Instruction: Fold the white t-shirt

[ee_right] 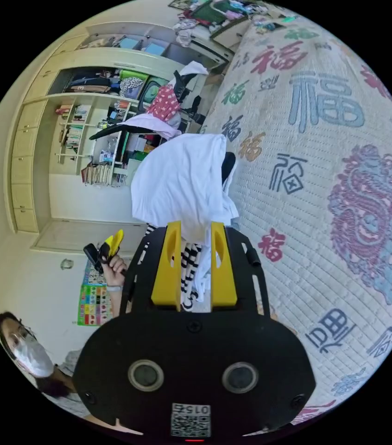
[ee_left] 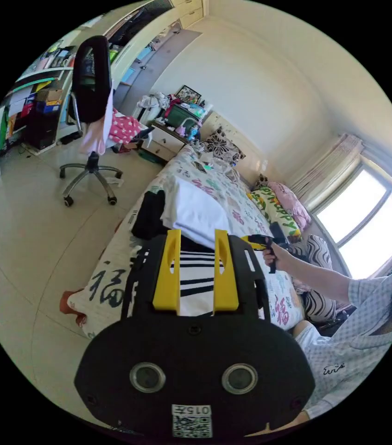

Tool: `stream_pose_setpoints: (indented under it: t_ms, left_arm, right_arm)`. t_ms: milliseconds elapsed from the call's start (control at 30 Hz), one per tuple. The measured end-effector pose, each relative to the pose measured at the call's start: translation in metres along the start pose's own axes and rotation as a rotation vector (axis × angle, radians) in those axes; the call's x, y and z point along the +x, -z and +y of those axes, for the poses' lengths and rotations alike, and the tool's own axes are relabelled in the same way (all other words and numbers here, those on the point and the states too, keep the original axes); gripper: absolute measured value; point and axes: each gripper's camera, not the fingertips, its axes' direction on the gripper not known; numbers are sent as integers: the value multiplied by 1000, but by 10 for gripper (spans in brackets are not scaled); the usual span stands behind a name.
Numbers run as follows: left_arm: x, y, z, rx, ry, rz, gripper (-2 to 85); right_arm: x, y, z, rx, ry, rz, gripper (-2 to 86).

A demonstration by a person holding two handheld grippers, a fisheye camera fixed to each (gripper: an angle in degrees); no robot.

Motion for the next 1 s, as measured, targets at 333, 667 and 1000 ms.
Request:
stream_pose_setpoints:
  t_ms: [333, 667, 1000]
  left_arm:
    - [127, -48, 139, 70, 84, 86, 134]
    - [284, -82, 199, 161, 14, -290, 195]
    - [524, -154, 337, 24, -408, 125, 11]
  right_arm:
    - [-98, 28, 7, 56, 57, -424, 7]
    - [-300, 219, 118, 134, 481, -632, 3]
    - [-372, 413, 305, 405, 534, -518, 3]
